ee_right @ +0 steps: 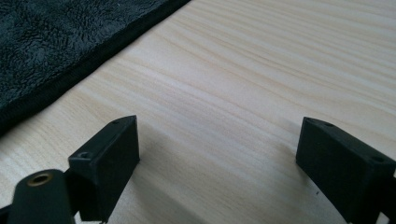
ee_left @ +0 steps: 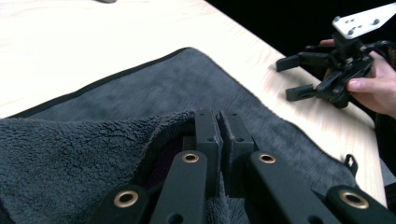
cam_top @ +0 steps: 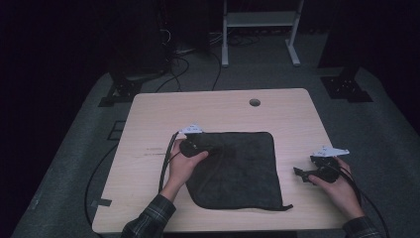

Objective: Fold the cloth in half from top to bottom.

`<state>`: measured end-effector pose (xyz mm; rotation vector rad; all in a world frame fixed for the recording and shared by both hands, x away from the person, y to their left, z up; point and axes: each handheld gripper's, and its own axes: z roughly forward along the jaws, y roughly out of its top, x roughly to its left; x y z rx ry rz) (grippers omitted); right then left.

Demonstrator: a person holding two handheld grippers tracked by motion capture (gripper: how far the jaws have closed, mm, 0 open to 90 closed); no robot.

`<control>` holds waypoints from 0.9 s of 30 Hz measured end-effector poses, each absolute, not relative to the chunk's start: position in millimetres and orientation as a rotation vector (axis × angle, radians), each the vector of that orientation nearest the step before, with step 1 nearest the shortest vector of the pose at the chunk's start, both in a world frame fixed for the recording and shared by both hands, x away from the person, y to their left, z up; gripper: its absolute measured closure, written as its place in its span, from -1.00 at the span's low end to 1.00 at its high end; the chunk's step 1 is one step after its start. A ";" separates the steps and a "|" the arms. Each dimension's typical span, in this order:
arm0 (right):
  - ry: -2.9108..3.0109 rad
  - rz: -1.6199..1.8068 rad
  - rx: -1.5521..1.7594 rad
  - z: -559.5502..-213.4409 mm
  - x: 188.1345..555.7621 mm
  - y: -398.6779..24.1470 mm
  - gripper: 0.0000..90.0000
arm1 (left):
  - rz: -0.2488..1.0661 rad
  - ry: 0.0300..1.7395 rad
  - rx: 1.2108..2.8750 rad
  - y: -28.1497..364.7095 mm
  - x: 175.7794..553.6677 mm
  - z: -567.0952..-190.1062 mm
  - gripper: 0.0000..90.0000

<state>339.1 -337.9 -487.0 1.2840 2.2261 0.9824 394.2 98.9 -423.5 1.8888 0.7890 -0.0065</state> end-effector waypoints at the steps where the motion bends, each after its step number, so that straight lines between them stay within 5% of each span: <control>1: 2.226 0.983 1.284 -487.0 339.1 -337.8 -0.73 | -0.011 0.786 1.889 95.6 394.6 -423.3 0.93; 27: 2.226 0.983 1.284 -487.0 339.1 -337.9 -0.73 | -0.144 0.670 1.907 10.6 408.5 -429.8 0.93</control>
